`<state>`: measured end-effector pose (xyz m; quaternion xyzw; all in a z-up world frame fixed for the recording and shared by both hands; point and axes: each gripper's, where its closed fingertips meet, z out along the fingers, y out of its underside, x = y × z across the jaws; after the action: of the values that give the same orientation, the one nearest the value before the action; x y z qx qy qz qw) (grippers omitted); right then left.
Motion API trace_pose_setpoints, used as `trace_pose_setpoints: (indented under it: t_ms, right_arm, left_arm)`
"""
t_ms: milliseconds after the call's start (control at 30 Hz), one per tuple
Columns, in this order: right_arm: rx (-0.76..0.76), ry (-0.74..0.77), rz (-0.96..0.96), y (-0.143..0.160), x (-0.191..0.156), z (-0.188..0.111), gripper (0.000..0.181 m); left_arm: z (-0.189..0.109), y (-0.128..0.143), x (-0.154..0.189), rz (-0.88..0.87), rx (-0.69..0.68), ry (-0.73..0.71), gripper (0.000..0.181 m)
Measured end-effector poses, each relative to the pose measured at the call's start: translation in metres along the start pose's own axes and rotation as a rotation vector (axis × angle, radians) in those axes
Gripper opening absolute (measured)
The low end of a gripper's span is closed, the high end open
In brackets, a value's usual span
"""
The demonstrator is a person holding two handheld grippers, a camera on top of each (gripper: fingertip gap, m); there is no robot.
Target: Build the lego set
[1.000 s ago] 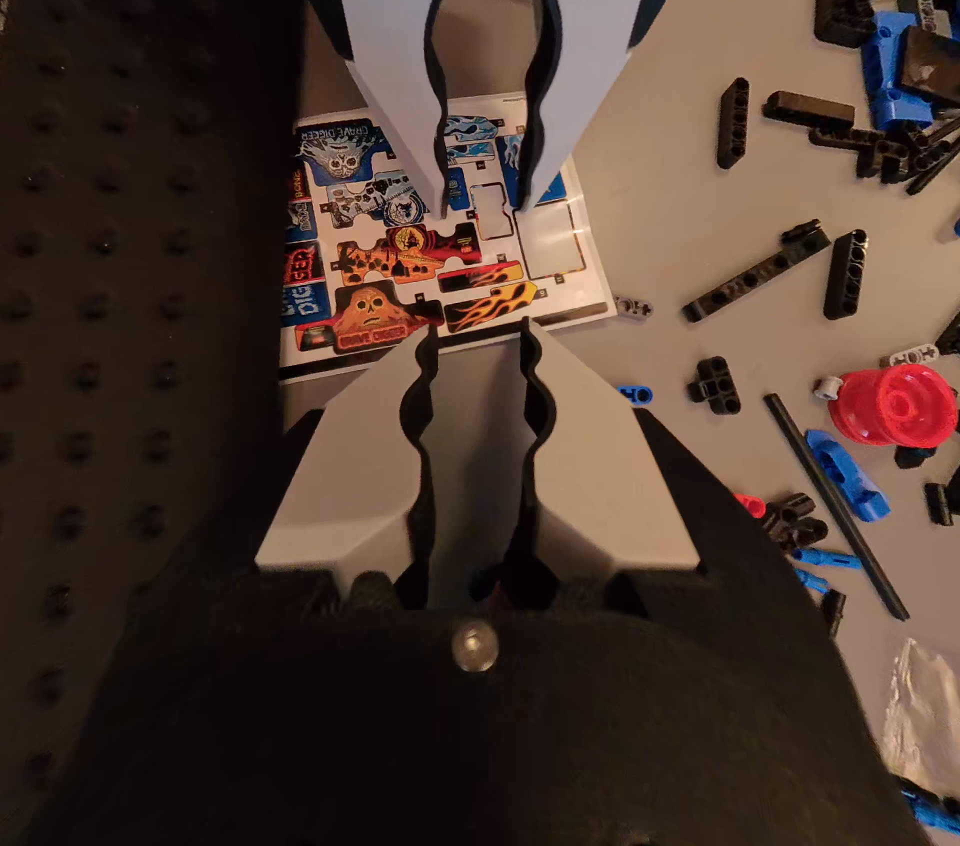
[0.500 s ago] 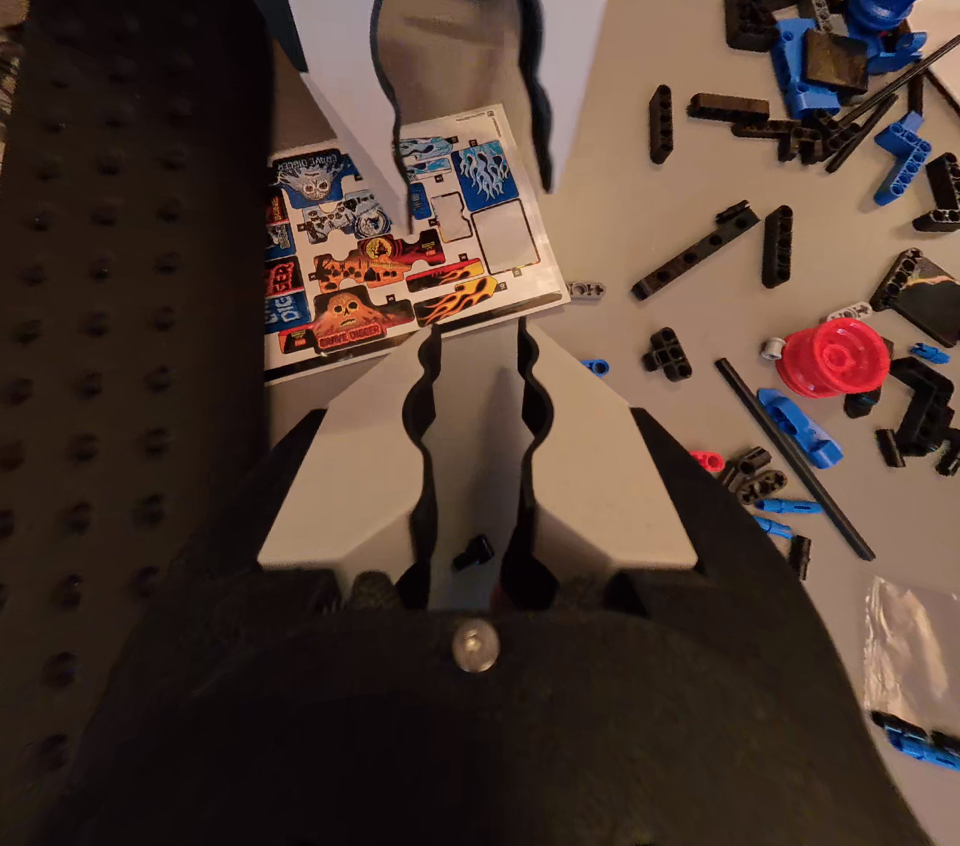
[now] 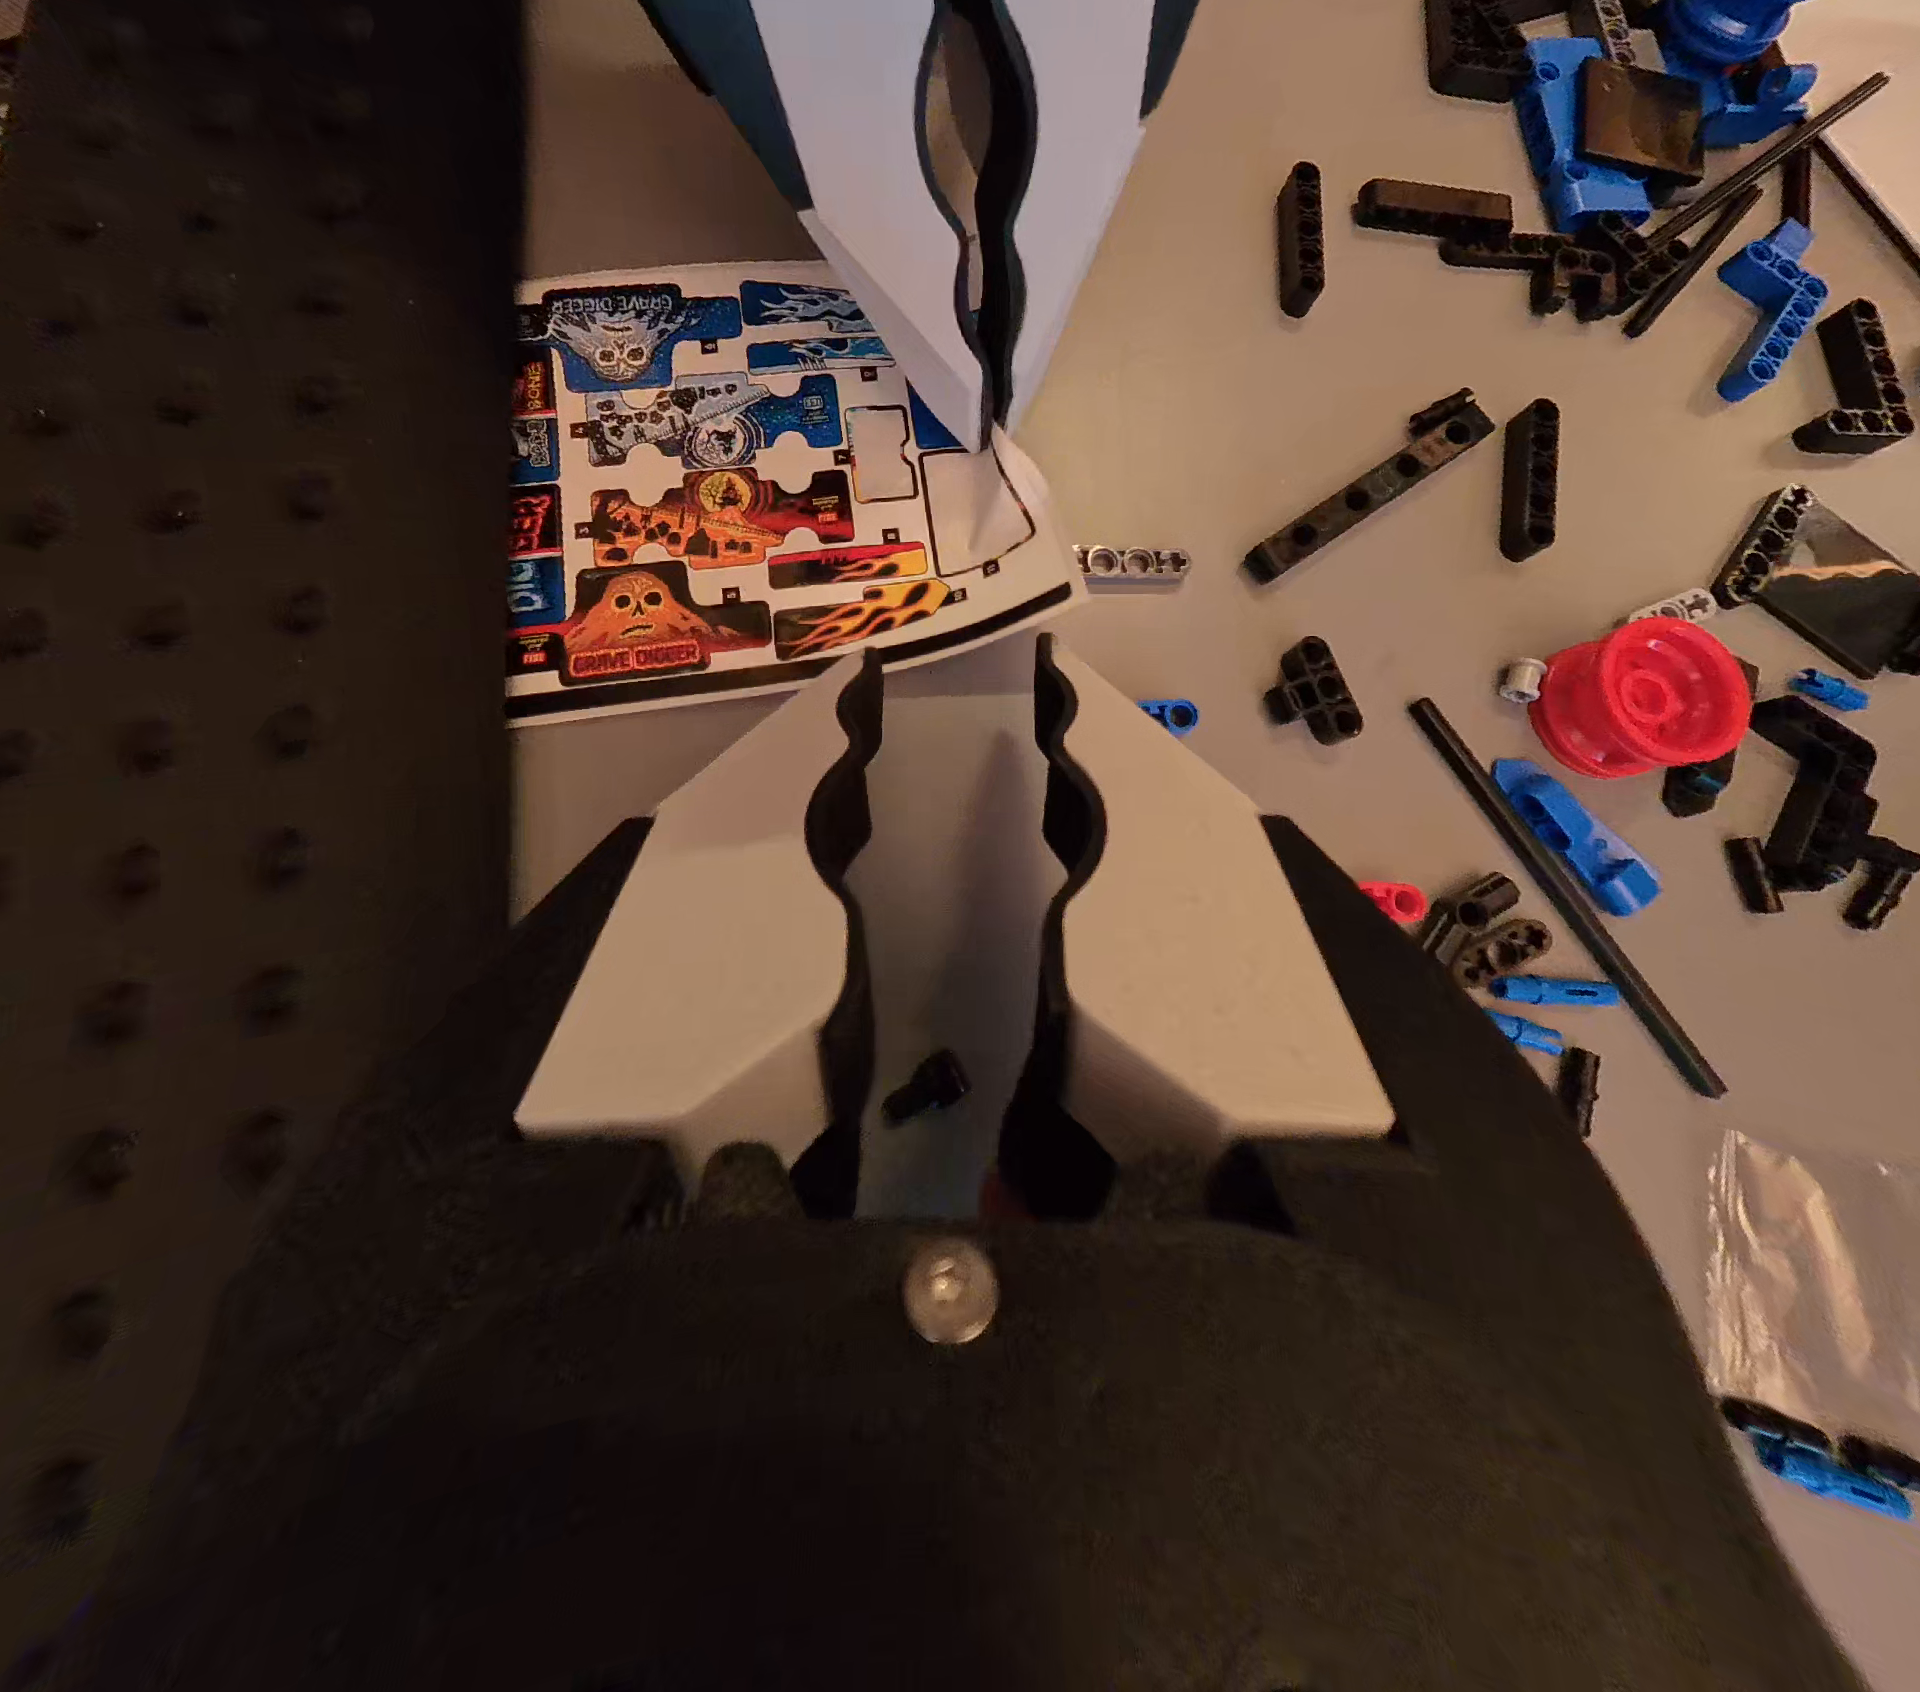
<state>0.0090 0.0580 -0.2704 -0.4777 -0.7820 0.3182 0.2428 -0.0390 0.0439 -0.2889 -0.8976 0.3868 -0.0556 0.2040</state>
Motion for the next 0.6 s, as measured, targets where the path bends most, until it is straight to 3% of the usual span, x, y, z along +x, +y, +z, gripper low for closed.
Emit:
trace_pose_setpoints:
  t_ms: [167,333,433,533,600]
  right_arm:
    - [0.027,0.016,0.01,0.0,0.005,-0.005,0.025]
    - [0.057,0.024,0.016,-0.001,0.011,-0.007,0.024]
    - [0.064,0.031,0.02,0.0,0.014,-0.008,0.024]
    - [0.076,0.036,0.03,0.001,0.017,-0.009,0.024]
    - [0.082,0.036,0.038,0.002,0.019,-0.009,0.023]
  left_arm:
    - [-0.027,-0.006,-0.001,0.03,0.083,-0.057,0.0]
    - [-0.136,-0.001,-0.052,0.007,0.214,-0.274,0.0]
    - [-0.212,0.037,-0.11,-0.095,0.226,-0.453,0.0]
    - [-0.276,0.097,-0.178,-0.224,0.209,-0.626,0.0]
    - [-0.301,0.141,-0.215,-0.32,0.183,-0.656,0.0]
